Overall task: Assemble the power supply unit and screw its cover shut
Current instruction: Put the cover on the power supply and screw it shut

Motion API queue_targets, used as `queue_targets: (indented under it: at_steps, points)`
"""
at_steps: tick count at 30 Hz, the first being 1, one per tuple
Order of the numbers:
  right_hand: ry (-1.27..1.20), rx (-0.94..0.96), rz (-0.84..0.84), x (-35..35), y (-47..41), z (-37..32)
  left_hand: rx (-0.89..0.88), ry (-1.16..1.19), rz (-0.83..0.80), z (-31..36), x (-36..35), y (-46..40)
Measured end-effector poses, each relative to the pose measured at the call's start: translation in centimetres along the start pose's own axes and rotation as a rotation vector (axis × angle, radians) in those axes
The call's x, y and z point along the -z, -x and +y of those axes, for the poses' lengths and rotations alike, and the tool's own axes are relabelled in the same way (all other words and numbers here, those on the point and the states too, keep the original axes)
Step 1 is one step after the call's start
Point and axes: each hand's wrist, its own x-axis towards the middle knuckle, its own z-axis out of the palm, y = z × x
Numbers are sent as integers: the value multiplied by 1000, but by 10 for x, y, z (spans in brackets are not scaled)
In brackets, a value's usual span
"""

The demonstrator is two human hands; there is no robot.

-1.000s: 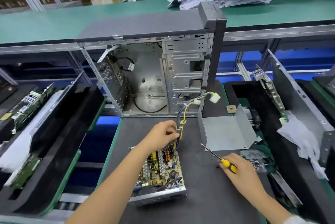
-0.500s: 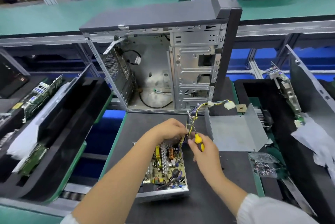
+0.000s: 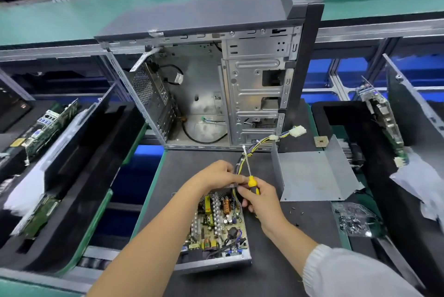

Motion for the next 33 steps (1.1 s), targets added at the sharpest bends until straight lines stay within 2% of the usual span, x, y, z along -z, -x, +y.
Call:
queue_targets:
  at_steps: [4, 10, 13, 19, 21, 22, 24, 26, 29, 31, 33]
  points:
    - [-81, -83, -1, -2, 2, 3, -63, 51, 48, -6, 0, -3]
    - [-69, -103, -7, -5, 1, 12, -53, -239, 173, 0, -9, -4]
    - [29, -65, -23, -3, 1, 15, -17, -284, 220, 3, -20, -3]
    - [113, -34, -25, 2, 3, 15, 116, -400, 9, -2, 2, -11]
    - [259, 47, -9, 12, 12, 10, 124, -356, 32, -9, 4, -12]
    - [379, 148, 12, 22, 18, 6, 132, -333, 51, -11, 4, -13]
    - [684, 421, 79, 44, 26, -10, 144, -276, 67, -13, 5, -14]
    - [999, 543, 191, 62, 19, -31, 141, -215, 67, -14, 7, -14]
    - [1396, 316, 309, 68, -6, -61, 112, -201, 117, -10, -1, -10]
    - [1486, 168, 225, 60, -18, -69, 62, -195, 194, -2, -7, -8]
    - [1502, 124, 179, 52, -24, -70, -13, -145, 264, 10, -9, -7]
